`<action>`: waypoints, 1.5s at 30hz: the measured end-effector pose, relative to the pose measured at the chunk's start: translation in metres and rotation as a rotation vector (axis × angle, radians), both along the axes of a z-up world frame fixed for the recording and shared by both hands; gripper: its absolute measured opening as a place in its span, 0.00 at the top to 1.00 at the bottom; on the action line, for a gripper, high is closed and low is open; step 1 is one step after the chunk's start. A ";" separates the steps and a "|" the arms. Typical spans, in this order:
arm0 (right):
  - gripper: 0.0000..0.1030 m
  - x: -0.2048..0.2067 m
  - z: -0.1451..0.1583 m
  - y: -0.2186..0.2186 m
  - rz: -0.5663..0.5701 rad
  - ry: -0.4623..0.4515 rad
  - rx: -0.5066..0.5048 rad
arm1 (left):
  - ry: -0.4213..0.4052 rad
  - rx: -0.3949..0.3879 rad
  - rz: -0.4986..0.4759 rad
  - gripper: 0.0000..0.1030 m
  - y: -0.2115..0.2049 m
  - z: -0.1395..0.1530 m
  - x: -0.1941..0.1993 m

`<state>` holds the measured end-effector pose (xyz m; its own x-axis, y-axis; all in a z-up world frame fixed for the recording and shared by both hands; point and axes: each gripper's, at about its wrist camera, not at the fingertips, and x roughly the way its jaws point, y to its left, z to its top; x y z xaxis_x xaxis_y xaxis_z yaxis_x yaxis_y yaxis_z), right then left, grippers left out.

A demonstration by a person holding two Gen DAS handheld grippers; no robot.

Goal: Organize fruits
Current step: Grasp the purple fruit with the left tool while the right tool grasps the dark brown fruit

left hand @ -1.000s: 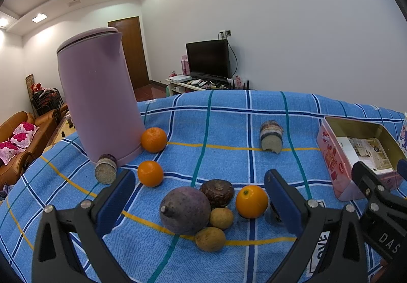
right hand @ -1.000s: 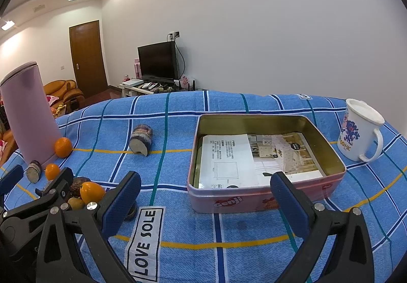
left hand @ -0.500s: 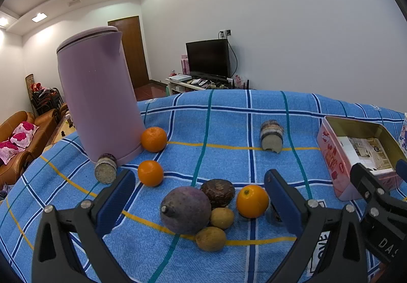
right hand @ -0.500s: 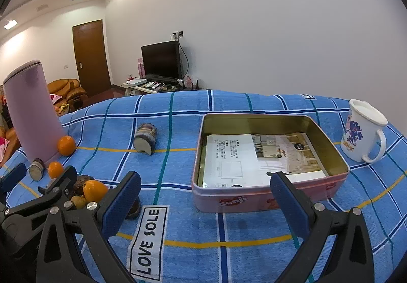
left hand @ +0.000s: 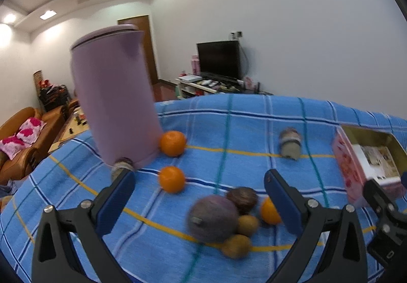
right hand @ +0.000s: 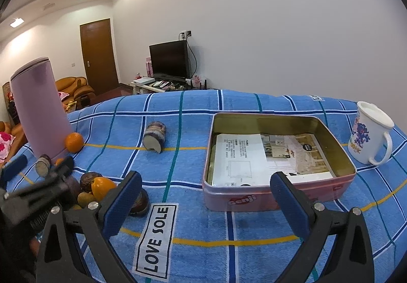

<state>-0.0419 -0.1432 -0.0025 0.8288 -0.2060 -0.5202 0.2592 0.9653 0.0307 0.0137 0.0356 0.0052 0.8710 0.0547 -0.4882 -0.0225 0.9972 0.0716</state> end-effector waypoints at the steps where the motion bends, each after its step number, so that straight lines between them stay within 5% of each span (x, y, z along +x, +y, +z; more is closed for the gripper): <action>1: 0.03 0.000 0.000 0.001 0.007 0.001 -0.001 | -0.003 -0.005 0.022 0.00 0.008 0.001 0.002; 7: 0.34 0.010 -0.008 0.011 0.110 0.070 0.013 | 0.034 -0.072 0.131 0.00 0.059 -0.001 0.018; 14: 0.34 0.029 -0.022 0.018 0.226 0.170 0.106 | 0.069 -0.086 0.055 0.01 0.066 -0.003 0.020; 24: 0.34 0.064 -0.044 0.047 0.321 0.311 0.090 | 0.168 0.039 -0.075 0.01 0.024 -0.017 0.025; 32: 0.35 0.072 -0.047 0.045 0.333 0.334 0.105 | 0.271 -0.197 -0.188 0.02 0.038 -0.022 0.029; 36: 0.56 0.070 -0.047 0.049 0.360 0.331 0.095 | 0.247 -0.102 -0.156 0.02 0.028 -0.025 0.028; 42: 0.57 0.060 -0.045 0.045 0.363 0.322 0.125 | 0.277 -0.096 -0.175 0.03 0.025 -0.031 0.032; 45: 0.57 0.053 -0.045 0.043 0.369 0.317 0.146 | 0.315 -0.152 -0.224 0.21 0.026 -0.035 0.035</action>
